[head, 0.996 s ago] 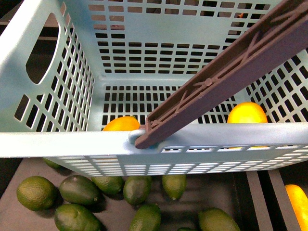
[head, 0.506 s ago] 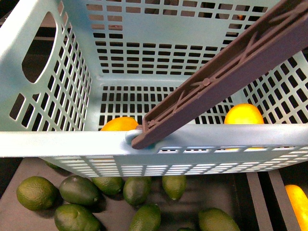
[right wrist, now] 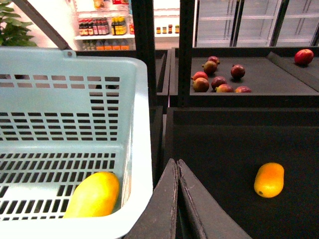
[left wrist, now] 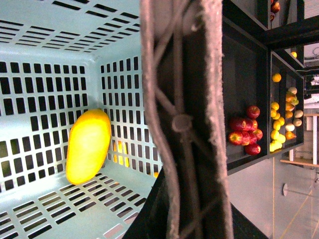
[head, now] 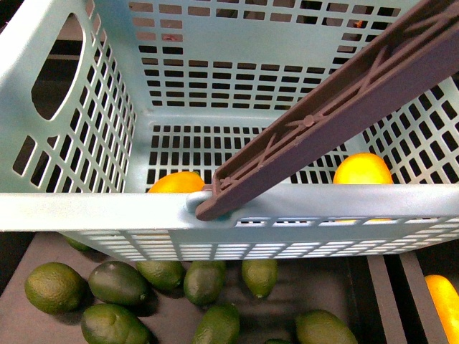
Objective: Pick lemon and mango into basket
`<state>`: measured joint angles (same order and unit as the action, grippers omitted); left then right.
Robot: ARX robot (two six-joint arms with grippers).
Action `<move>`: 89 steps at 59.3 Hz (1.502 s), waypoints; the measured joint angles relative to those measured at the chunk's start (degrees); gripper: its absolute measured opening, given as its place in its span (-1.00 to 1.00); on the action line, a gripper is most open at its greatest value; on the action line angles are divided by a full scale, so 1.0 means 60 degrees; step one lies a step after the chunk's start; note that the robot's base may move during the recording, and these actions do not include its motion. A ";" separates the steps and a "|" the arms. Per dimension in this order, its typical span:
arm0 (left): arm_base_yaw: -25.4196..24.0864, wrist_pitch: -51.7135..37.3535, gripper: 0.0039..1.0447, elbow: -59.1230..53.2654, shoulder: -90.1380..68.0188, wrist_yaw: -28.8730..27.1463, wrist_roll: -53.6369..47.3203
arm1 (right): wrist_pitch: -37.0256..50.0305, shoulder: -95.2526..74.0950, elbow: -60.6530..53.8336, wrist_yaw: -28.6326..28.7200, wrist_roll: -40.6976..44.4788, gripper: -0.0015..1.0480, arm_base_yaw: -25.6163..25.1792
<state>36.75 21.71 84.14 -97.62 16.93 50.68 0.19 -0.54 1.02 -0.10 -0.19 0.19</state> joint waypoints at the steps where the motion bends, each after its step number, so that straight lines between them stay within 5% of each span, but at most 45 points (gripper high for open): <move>1: 0.0000 0.0000 -0.91 0.0000 0.0000 0.0004 0.0000 | 0.0000 0.0004 0.0000 -0.0004 0.0000 -0.96 0.0000; 16: 0.0000 0.0000 -0.91 0.0000 0.0000 0.0007 0.0025 | -0.0011 0.0033 0.0000 -0.0004 0.0007 -0.94 0.0000; 51: 0.0000 0.0000 -0.91 0.0000 0.0000 0.0007 0.0022 | -0.0015 0.0033 0.0000 -0.0004 0.0000 0.85 0.0000; 89: 0.0091 -0.0004 -0.91 0.0000 0.0000 0.0066 0.0033 | -0.0040 0.0036 0.0000 -0.0011 0.0004 0.83 0.0000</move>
<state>37.30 21.69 84.14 -97.62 17.32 50.87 -0.05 -0.32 1.02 -0.16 -0.16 0.19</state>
